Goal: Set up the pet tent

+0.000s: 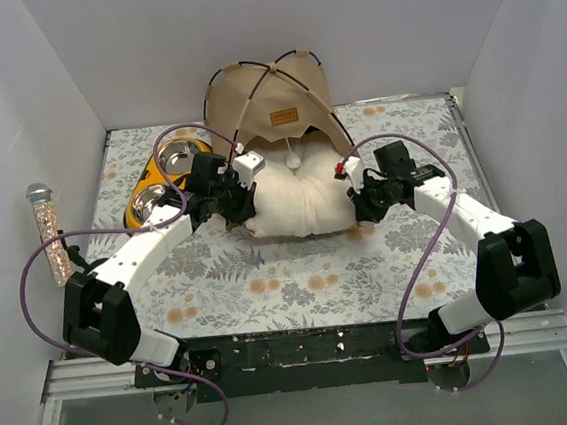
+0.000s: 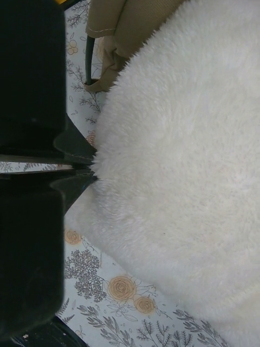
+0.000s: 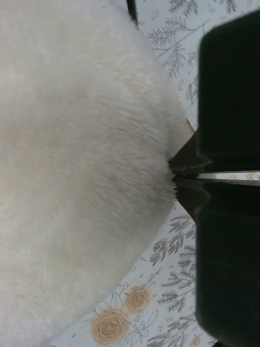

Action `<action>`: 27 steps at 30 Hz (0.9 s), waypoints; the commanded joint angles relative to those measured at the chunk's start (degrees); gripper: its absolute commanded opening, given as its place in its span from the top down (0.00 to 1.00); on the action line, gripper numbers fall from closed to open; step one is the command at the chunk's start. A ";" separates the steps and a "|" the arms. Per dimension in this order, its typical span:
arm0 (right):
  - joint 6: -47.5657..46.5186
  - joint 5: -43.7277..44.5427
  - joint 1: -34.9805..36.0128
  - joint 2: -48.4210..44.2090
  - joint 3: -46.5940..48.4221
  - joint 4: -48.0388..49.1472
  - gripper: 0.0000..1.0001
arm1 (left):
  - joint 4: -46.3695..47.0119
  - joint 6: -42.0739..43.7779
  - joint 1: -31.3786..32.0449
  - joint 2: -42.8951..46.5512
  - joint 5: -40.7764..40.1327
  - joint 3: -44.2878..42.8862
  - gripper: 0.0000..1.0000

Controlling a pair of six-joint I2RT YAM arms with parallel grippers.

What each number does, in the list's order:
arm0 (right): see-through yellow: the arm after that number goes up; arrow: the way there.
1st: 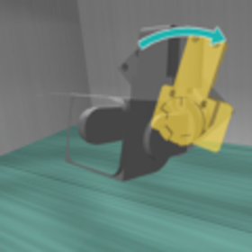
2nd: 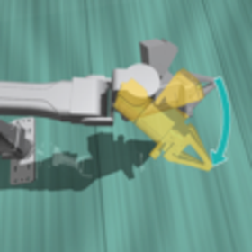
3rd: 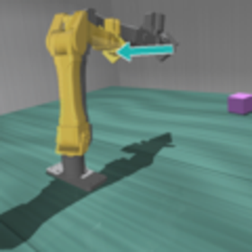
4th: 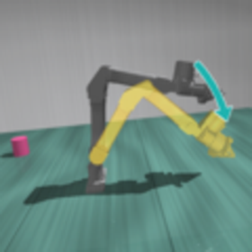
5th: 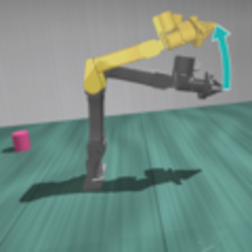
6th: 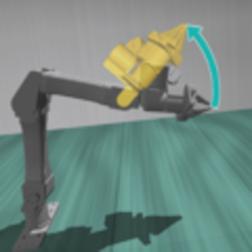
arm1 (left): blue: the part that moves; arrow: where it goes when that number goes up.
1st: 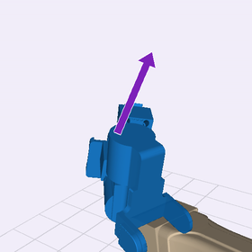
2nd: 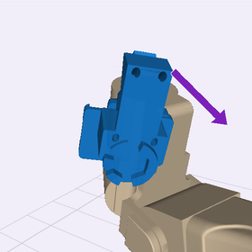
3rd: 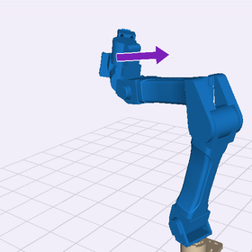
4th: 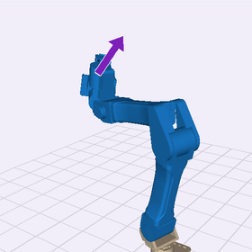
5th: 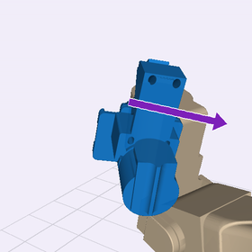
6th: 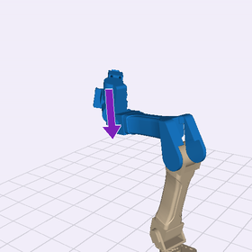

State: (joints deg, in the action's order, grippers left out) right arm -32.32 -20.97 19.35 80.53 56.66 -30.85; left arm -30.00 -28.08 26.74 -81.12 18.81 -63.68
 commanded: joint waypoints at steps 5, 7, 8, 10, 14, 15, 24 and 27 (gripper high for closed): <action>8.58 6.53 9.28 1.12 9.78 22.64 0.99 | 11.26 4.95 1.56 -3.25 -1.84 -6.80 1.00; 7.36 11.37 12.18 2.08 11.27 27.40 0.99 | 14.43 6.89 1.73 -5.00 -3.94 -8.03 1.00; 6.66 13.83 13.33 3.13 12.41 29.16 0.99 | 15.57 7.59 1.73 -6.14 -5.17 -8.82 1.00; 5.08 18.14 14.92 5.85 14.43 33.98 0.99 | 19.17 9.43 1.82 -7.29 -6.93 -9.18 1.00; -1.07 26.14 16.07 12.18 14.97 44.35 0.99 | 28.92 13.39 2.00 -9.22 -10.45 -6.38 1.00; -2.39 27.29 16.07 13.76 14.53 46.65 0.99 | 31.21 14.53 1.91 -9.93 -11.24 -5.59 1.00; -9.52 29.41 15.71 22.04 13.64 44.68 0.87 | 31.69 17.88 1.65 -19.07 -15.64 -4.78 0.86; -7.68 27.13 15.36 17.66 12.60 39.92 0.53 | 27.19 15.95 0.16 -15.84 -11.09 -5.14 0.34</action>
State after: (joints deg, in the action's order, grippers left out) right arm -40.03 9.96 33.95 103.44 67.77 9.43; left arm -0.30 -11.94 27.20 -100.77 2.98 -66.48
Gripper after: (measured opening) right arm 0.310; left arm 0.423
